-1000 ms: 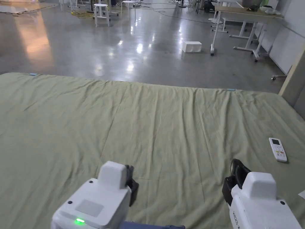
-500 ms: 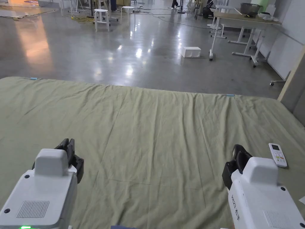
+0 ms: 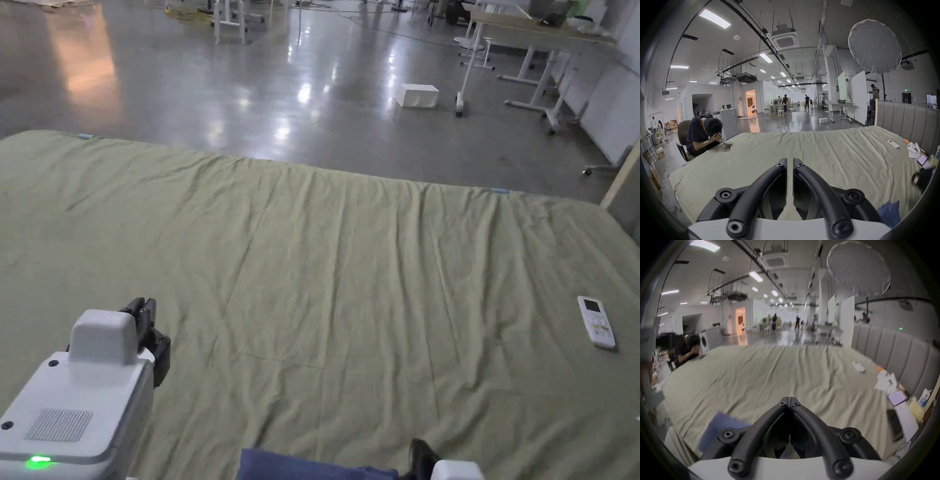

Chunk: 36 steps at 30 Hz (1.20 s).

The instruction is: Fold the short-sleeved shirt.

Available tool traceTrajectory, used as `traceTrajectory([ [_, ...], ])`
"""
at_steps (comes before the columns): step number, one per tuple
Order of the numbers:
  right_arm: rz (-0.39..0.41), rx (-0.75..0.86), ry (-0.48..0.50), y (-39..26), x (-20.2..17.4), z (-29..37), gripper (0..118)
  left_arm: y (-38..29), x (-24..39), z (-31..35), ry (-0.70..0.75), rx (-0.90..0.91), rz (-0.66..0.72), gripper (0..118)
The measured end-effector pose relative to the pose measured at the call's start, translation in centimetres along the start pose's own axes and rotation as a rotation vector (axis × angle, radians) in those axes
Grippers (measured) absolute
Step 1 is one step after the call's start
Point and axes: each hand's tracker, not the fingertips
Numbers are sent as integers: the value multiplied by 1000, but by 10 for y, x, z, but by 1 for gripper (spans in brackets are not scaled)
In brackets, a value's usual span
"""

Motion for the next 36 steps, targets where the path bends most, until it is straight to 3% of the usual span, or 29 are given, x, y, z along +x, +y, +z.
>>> traceTrajectory([
  [6,173,-38,55,-39,-44,-20,0,-21,-6,5,-39,-71,14,7],
  [12,171,-98,16,-60,-36,-43,0,-39,-11,13,-89,-177,57,7],
  [15,232,-87,-36,-69,-34,-42,0,-51,-10,12,-227,-296,90,7],
  [16,216,-90,-30,-71,-33,-42,0,-56,-9,9,-279,-350,99,7],
  [19,145,-100,-54,-74,-28,-42,0,-73,-6,1,-411,-484,139,23],
  [23,122,-102,-72,-74,-25,-42,0,-99,-7,-15,-568,-632,266,87],
  [28,129,-98,-71,-77,-23,-43,0,-134,-11,-43,-782,-753,486,91],
  [32,155,-92,-73,-78,-24,-42,0,-164,0,-66,-814,-923,550,95],
  [36,153,-89,-74,-79,-24,-42,0,-178,11,-76,-936,-892,700,95],
])
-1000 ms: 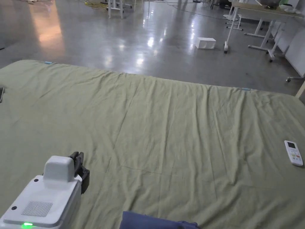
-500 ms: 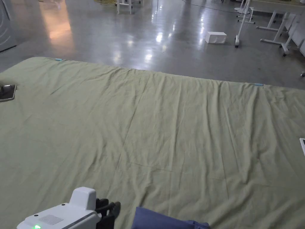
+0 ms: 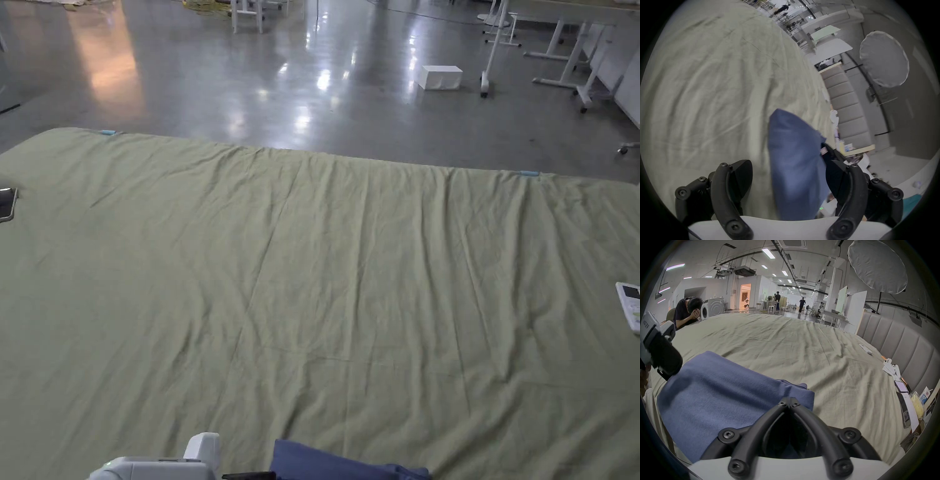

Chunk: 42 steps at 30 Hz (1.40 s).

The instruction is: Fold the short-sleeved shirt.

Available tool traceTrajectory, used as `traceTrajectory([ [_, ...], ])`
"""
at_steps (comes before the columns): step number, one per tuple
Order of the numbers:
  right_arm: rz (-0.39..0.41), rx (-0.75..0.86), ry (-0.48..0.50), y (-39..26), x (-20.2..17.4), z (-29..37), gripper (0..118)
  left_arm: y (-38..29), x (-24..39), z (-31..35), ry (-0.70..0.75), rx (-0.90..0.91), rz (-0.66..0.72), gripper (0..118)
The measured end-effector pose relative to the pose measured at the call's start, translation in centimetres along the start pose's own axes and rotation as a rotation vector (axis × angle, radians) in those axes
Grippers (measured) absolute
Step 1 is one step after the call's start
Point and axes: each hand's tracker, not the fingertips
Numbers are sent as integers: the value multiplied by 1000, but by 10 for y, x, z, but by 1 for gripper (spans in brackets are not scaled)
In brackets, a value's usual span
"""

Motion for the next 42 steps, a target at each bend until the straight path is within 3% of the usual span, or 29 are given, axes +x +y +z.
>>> traceTrajectory([
  [4,14,3,-1,-1,0,0,0,5,-5,-16,-82,-14,152,95],
  [10,6,2,5,0,2,1,0,-1,1,-39,-117,-54,123,88],
  [11,1,2,6,0,3,1,0,-2,2,-42,-115,-55,120,75],
  [13,-6,2,4,-1,5,1,0,-3,-2,-41,-43,-62,132,36],
  [18,21,8,-2,0,6,0,0,-12,-2,-38,-53,-43,163,26],
  [22,9,1,-9,1,9,-1,0,-13,10,-31,-97,-34,179,24],
  [27,48,22,-18,14,9,2,0,-3,17,-10,-135,-22,165,23],
  [32,16,74,-4,40,18,8,0,21,23,38,-125,24,141,23],
  [42,-9,213,-53,128,64,0,0,100,-22,204,148,151,90,23],
])
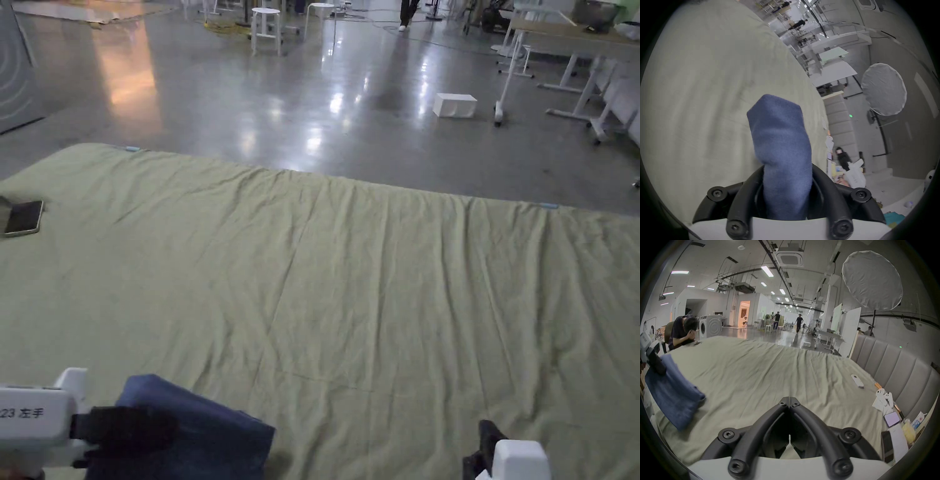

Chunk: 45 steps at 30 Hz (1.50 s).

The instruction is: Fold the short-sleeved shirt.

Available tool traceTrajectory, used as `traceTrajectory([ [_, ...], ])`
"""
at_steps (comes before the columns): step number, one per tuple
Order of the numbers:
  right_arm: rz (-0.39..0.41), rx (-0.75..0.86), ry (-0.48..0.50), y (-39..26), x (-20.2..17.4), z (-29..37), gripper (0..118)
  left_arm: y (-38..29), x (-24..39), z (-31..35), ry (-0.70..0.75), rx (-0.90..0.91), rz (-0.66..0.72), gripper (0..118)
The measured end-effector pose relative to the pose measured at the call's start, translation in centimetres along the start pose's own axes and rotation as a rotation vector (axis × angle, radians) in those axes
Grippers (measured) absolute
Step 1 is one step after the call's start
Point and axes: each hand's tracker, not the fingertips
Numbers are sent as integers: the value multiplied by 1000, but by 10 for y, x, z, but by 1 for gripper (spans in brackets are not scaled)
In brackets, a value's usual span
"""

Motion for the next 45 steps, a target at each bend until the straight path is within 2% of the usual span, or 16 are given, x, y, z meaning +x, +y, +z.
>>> traceTrajectory([
  [6,-21,61,-45,44,26,-12,0,46,-35,84,193,44,17,23],
  [10,-22,90,-71,57,33,-13,0,73,-58,125,395,40,-17,23],
  [12,-19,92,-78,58,34,-13,0,80,-64,139,483,36,16,23],
  [17,-5,86,-82,54,31,-14,0,102,-75,153,680,-21,-89,24],
  [19,-4,75,-83,51,29,-15,0,108,-75,152,776,-40,-124,29],
  [23,-11,61,-80,46,26,-15,0,112,-74,148,922,5,-155,58],
  [25,-9,55,-76,44,26,-15,0,110,-71,145,1066,20,-240,62],
  [27,-12,51,-72,44,26,-16,0,109,-70,143,1146,15,-319,66],
  [29,-12,48,-69,42,26,-17,0,106,-62,143,1188,41,-340,66],
  [31,-13,50,-68,42,27,-17,0,106,-53,143,1207,123,-329,66],
  [35,-52,44,-55,41,28,-18,0,97,-25,130,1138,283,-384,66],
  [38,-93,37,-43,41,27,-17,0,77,4,103,1010,386,-475,66],
  [43,-117,61,-51,41,28,-16,0,27,52,43,762,548,-517,66],
  [45,-126,64,-60,41,29,-18,0,9,71,19,725,573,-552,66],
])
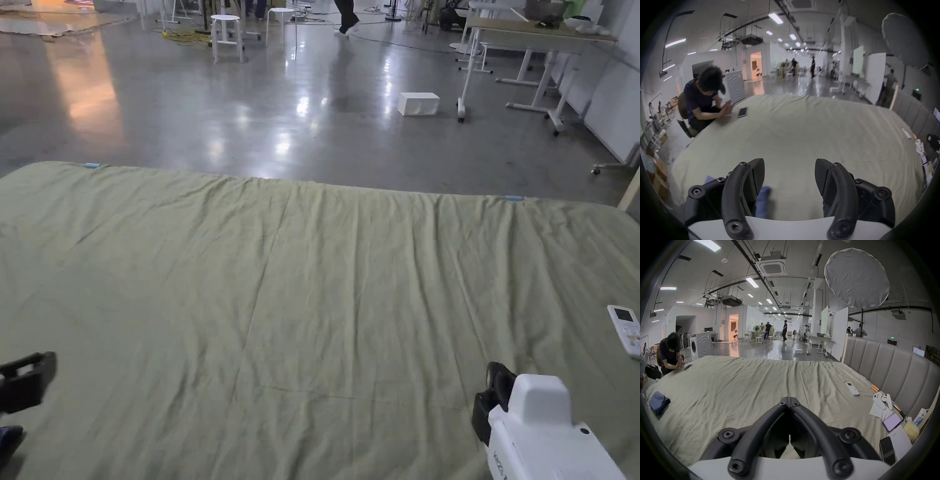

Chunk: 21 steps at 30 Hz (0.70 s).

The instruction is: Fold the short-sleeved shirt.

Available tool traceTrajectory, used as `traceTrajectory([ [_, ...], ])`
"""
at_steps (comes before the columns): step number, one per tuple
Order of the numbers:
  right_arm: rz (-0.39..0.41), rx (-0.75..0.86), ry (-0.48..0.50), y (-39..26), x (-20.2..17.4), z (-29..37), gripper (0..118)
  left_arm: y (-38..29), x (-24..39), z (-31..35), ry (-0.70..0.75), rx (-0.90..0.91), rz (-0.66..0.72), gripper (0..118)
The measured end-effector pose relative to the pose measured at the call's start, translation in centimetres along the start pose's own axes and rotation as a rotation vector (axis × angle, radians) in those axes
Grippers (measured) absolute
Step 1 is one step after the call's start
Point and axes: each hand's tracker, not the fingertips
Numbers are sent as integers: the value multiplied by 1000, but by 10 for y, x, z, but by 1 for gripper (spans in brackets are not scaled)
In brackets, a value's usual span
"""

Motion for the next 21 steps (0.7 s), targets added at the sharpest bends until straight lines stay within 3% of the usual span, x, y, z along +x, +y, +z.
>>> traceTrajectory([
  [4,-24,10,-5,6,2,1,0,-13,78,13,-60,86,-1,61],
  [7,-10,37,-9,12,2,2,0,-13,125,21,-52,172,-43,49],
  [10,-12,59,-12,17,4,1,0,-8,151,15,-22,243,-59,18],
  [12,-20,67,-18,18,6,-1,0,-2,174,22,-21,290,-85,9],
  [15,-19,89,-31,19,8,-1,0,1,199,29,-25,332,-126,1],
  [19,-24,114,-39,22,12,2,0,1,229,39,-35,340,-134,0],
  [21,-26,122,-42,22,14,4,0,2,198,31,-35,342,-132,0],
])
